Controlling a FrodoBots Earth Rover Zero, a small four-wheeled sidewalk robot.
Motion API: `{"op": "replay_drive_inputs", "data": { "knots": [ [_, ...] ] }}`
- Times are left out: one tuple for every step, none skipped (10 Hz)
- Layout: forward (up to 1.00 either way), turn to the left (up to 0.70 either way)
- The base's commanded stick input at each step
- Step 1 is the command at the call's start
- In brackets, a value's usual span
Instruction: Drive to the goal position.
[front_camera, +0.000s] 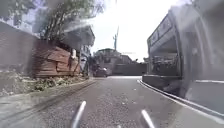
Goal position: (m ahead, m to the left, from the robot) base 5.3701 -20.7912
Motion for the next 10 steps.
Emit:
{"op": "replay_drive_inputs", "data": {
  "knots": [
    [0.85, -0.34],
    [0.85, -0.34],
    [0.85, -0.34],
    [0.85, -0.34],
    [0.85, -0.34],
    [0.85, -0.34],
    [0.85, -0.34],
    [0.85, 0.04],
    [0.85, 0.10],
    [0.85, 0.12]
  ]
}}
